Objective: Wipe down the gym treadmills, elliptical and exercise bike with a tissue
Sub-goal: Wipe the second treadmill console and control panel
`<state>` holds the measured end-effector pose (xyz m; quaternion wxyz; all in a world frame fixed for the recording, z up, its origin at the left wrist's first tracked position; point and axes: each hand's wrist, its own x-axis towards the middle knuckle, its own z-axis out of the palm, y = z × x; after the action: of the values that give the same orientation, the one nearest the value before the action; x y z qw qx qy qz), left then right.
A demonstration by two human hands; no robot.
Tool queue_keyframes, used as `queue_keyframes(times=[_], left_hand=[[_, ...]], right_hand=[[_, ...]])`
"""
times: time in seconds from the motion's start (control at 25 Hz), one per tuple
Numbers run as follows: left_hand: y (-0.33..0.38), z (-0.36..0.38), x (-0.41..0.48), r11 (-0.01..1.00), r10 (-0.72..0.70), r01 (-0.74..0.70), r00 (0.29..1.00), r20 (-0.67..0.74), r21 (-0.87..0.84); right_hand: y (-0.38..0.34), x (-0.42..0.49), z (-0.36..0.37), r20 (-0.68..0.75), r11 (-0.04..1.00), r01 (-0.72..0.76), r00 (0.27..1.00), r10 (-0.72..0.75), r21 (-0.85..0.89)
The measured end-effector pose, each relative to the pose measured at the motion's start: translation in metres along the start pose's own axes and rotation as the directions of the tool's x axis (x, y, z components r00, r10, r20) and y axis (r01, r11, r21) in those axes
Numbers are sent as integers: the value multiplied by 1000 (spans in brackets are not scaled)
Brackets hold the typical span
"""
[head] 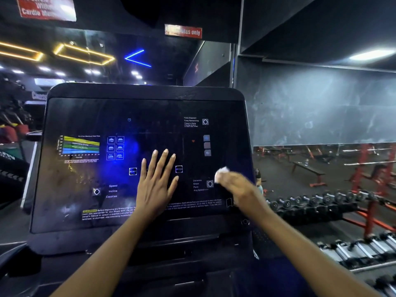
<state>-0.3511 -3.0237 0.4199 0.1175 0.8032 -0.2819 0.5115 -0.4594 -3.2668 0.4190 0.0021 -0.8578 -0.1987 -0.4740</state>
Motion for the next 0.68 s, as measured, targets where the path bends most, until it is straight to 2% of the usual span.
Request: queue_keyframes(times=[0.08,0.16,0.32,0.6,0.68], left_hand=[[7,0,-9,999,33,-33,999,8,-12],[10,1,-17,998,58,-58,998,21,-3],[7,4,-25,997,70,-71,997,38,28],[7,5,-26,995,85,-86,996,25,49],[6,6,-26,995,87,-88,996,29,54]], right_hand=[[31,34,-15,-100,989,-145,985,140,-41],[54,56,-23,-79,974,-217,974,212,-64],[56,31,-18,-61,976,-192,981,187,-105],[16,-82,2,-12,973,-228,974,228,-21],[1,-104,4,-36,975,-220,975,220,2]])
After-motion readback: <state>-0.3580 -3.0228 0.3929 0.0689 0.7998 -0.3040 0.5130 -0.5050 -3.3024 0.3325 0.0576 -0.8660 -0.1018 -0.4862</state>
